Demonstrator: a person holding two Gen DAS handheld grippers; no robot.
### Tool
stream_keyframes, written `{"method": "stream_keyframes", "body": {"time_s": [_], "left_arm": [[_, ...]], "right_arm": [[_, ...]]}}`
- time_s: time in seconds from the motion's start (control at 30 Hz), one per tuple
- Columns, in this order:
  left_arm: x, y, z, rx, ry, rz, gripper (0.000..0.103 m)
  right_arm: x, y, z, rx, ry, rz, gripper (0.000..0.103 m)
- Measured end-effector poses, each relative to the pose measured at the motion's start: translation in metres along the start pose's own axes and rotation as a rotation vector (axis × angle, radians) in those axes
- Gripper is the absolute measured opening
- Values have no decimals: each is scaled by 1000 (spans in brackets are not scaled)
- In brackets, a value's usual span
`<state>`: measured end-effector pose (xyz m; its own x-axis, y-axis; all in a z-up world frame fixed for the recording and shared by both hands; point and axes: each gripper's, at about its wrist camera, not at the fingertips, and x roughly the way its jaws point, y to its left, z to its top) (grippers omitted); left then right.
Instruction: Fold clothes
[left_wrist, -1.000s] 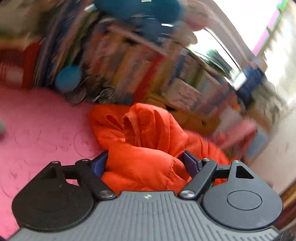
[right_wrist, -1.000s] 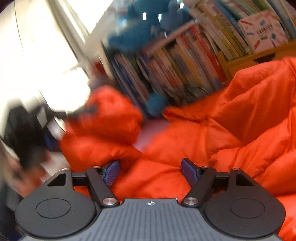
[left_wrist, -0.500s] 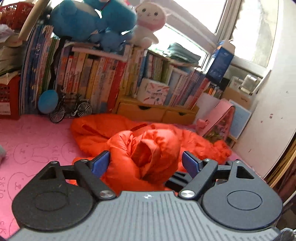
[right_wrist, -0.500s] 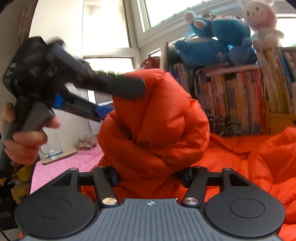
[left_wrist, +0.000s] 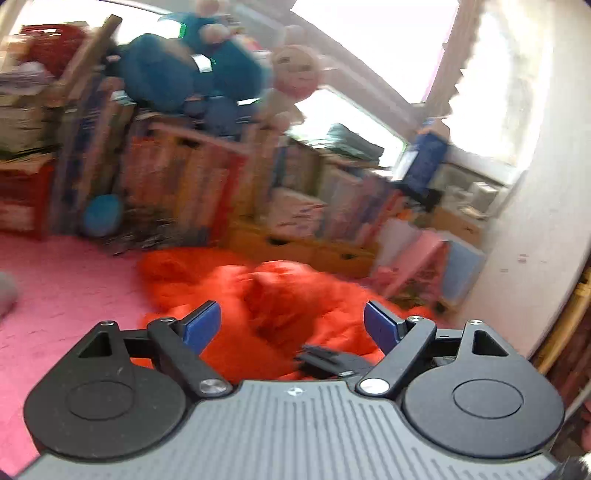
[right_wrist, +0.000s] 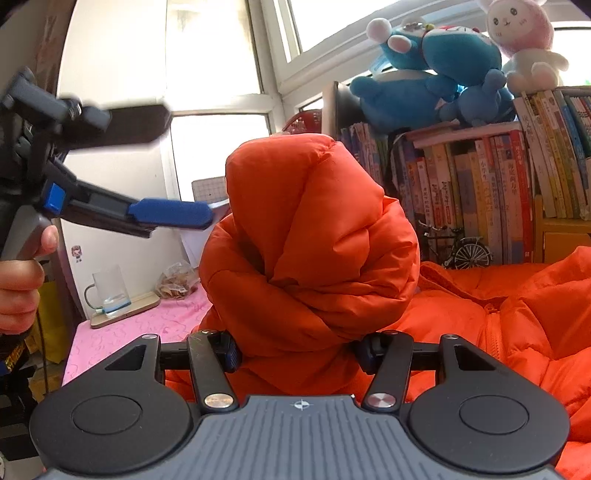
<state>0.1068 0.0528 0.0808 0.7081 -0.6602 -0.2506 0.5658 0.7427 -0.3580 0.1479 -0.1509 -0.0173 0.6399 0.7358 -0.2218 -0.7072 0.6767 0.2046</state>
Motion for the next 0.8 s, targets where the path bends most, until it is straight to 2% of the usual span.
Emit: {"method": "stream_keyframes", "body": {"time_s": [0.03,0.13,0.23,0.3,0.37,0.4,0.47,0.5,0.57,0.67,0.8], "left_arm": [[3,-5,-2,27,-13,-9,85],[22,-16,-6,80,19,46,85],[35,-16,-7,66,54,73,85],[38,-15,-4,42,44,72,76],[39,-11,0,-2,37,81,51],[40,-8,2,-26,34,87,45],[41,-1,6,-83,29,109,25],[40,3,7,-105,20,122,20],[38,11,10,-150,3,147,12],[27,22,18,-189,-52,192,8],[-6,42,39,-189,-151,328,6]], "right_arm": [[1,-1,1,2,1,0,57],[2,-1,0,5,6,1,57],[3,-1,0,7,10,2,57],[3,-1,0,9,14,3,57],[4,-2,-1,10,16,3,57],[4,-2,-1,12,15,2,57],[4,-3,-1,16,14,-1,57],[4,-3,-1,18,13,-3,57],[4,-4,-1,23,12,-6,57],[4,-5,-1,29,10,-12,59],[4,-7,-1,38,8,-19,60]]}}
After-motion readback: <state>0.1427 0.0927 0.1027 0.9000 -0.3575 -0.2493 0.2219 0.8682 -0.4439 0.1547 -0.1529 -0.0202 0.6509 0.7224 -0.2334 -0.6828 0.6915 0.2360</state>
